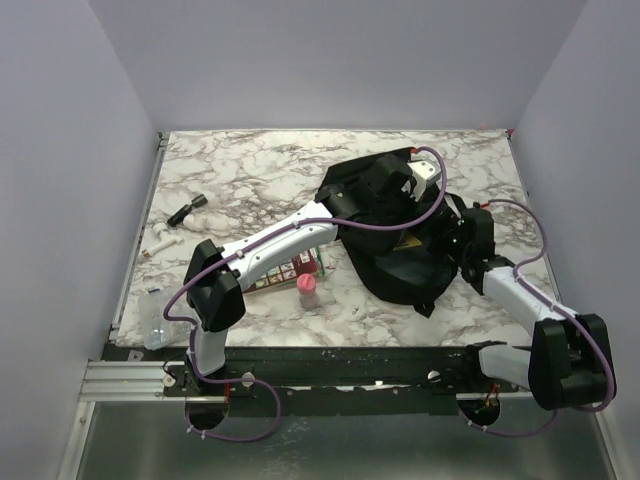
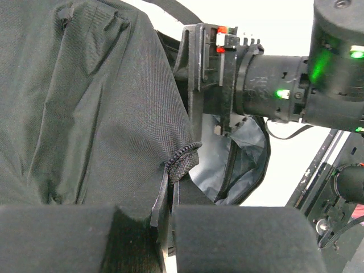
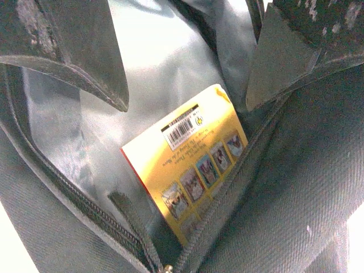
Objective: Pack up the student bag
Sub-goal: Place the book in the student bag, then pick up the book from the center of the board.
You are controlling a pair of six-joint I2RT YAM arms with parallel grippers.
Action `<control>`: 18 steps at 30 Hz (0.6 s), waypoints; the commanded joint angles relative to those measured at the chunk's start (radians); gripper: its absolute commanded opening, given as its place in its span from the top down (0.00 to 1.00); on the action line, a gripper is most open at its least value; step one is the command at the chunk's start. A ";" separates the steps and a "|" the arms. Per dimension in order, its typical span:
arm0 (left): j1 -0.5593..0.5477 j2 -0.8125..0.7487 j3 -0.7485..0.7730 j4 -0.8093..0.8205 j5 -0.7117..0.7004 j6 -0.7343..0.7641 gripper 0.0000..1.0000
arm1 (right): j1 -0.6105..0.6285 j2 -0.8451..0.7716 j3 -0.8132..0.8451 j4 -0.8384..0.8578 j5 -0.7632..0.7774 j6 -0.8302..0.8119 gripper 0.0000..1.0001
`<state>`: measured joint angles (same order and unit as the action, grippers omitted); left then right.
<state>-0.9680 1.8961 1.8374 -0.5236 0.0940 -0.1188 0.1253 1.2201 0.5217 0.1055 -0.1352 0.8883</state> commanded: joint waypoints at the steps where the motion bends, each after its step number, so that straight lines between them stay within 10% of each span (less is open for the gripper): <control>1: -0.001 -0.035 0.011 0.014 0.030 -0.011 1.00 | -0.001 -0.096 0.049 -0.224 0.026 -0.120 0.13; 8: 0.000 -0.035 -0.003 0.007 0.072 -0.049 0.99 | -0.002 -0.255 0.216 -0.509 0.183 -0.250 0.15; 13: 0.005 -0.085 -0.030 -0.004 0.137 -0.090 0.55 | -0.001 -0.324 0.355 -0.615 0.346 -0.373 0.16; 18: 0.038 -0.208 -0.098 -0.040 0.166 -0.120 0.38 | 0.002 -0.297 0.460 -0.591 0.258 -0.425 0.19</control>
<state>-0.9607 1.8458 1.7912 -0.5339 0.1959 -0.1959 0.1249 0.8997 0.9184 -0.4397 0.1284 0.5472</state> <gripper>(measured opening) 0.555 0.827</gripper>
